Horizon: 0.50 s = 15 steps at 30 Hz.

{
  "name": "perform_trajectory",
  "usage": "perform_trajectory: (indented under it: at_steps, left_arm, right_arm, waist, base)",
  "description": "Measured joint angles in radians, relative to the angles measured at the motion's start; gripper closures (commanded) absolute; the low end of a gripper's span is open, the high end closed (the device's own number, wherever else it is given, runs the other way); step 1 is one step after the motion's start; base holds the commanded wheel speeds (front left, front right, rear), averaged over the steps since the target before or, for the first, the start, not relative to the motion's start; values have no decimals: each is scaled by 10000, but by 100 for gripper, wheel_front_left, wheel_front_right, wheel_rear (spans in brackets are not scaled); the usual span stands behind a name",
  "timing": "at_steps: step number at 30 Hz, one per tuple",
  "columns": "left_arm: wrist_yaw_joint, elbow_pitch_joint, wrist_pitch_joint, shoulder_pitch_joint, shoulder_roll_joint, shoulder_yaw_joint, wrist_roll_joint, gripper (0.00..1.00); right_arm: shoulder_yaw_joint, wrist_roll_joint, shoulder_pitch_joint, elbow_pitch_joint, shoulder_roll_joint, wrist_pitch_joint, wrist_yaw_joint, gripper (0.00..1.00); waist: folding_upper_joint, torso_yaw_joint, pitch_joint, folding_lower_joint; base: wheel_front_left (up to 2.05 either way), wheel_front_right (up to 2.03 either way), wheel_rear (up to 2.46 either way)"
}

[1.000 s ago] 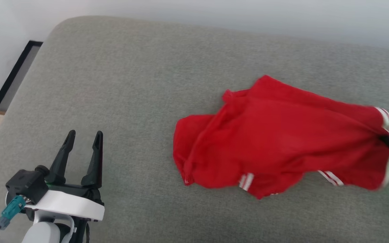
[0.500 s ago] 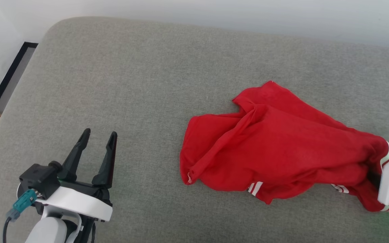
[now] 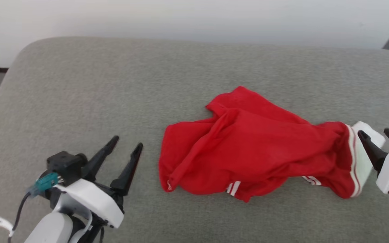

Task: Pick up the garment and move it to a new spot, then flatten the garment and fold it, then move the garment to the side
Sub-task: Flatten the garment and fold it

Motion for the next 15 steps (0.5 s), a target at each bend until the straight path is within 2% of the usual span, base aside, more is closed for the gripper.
perform_trajectory:
  at_steps: [7, 15]
  left_arm:
    - [4, -339, 1804, -48, 94, -610, -571, 0]
    - [341, 0, 3459, -155, 138, -1091, -871, 0]
  right_arm:
    - [25, -617, 541, -1319, 487, -1747, 0, 0]
    - [163, -1714, 868, -1921, 1703, -4353, -2, 0]
  waist:
    - [0, -724, -204, 1]
    - [0, -1597, -292, 0]
  base:
    - [0, 0, 0]
    - [0, 0, 0]
